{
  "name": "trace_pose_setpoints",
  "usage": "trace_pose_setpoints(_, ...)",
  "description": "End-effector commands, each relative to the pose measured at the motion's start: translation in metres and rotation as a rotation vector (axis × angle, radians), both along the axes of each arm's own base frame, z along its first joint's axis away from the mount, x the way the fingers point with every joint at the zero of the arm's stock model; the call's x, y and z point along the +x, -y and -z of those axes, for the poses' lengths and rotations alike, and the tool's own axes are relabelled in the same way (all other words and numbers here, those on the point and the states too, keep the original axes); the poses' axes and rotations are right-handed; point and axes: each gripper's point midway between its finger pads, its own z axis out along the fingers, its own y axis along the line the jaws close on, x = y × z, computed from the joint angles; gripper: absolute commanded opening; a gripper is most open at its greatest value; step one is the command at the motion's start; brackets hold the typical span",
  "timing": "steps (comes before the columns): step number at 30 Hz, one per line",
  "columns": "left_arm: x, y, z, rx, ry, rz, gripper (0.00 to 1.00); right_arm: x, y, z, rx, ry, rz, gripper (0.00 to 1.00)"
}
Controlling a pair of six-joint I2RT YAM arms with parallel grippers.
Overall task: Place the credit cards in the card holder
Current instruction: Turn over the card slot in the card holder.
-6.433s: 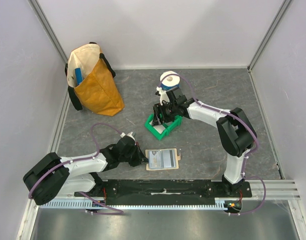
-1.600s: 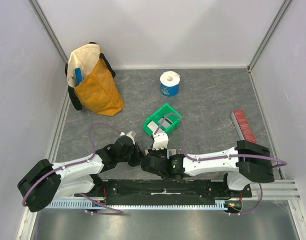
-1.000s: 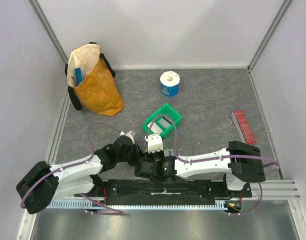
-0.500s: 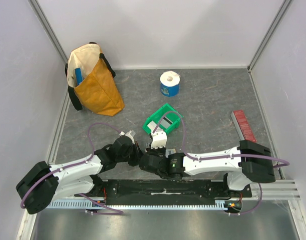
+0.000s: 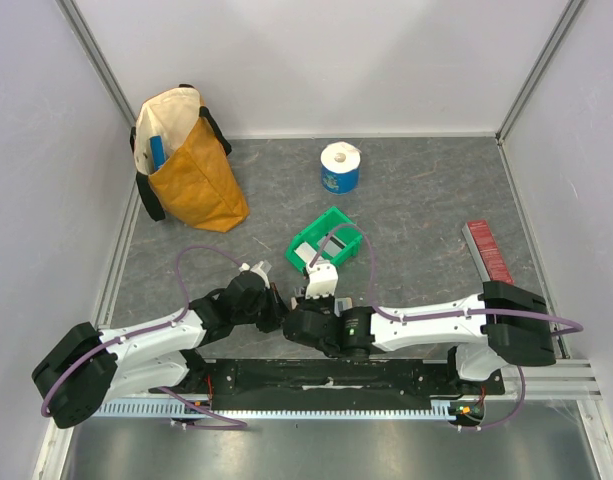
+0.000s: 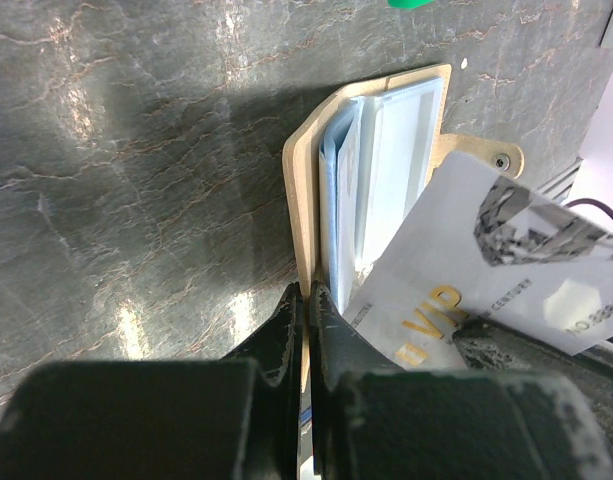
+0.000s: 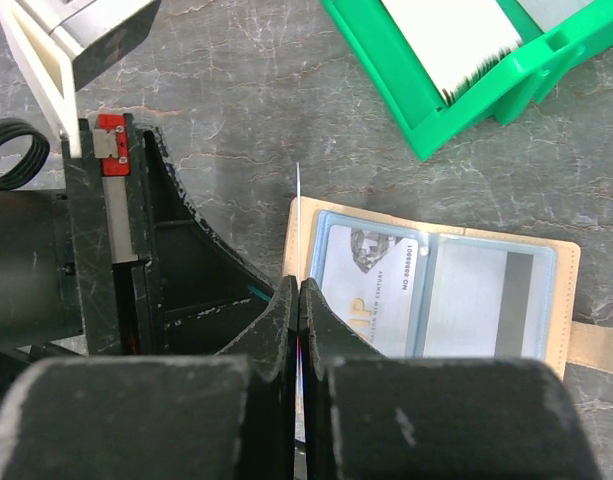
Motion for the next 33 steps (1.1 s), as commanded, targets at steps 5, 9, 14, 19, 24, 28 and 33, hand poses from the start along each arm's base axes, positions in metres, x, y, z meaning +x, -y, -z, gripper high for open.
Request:
trace_pose_setpoints(5,0.004,0.001,-0.005,-0.018,0.008,-0.02,0.02,0.014,0.011,-0.007,0.057,0.003,0.067,0.0)
trace_pose_setpoints(9,0.004,0.002,-0.006,-0.022,0.011,-0.016,0.02,0.014,0.011,-0.001,0.053,-0.012,0.064,0.0)
trace_pose_setpoints(14,0.004,0.003,-0.006,-0.022,0.008,-0.016,0.02,0.015,0.007,-0.002,0.062,-0.014,0.057,0.0)
trace_pose_setpoints(19,0.004,0.003,-0.007,-0.022,0.011,-0.016,0.02,0.015,0.005,-0.002,0.063,-0.01,0.051,0.0)
trace_pose_setpoints(24,0.005,0.003,-0.007,-0.022,0.011,-0.016,0.02,0.013,0.004,0.003,0.059,-0.024,0.044,0.0)
trace_pose_setpoints(28,0.004,0.002,-0.007,-0.022,0.011,-0.016,0.02,0.013,0.004,0.002,0.061,-0.024,0.044,0.0)
trace_pose_setpoints(33,0.004,0.003,-0.008,-0.025,0.013,-0.017,0.02,0.012,0.002,0.006,0.052,-0.029,0.037,0.0)
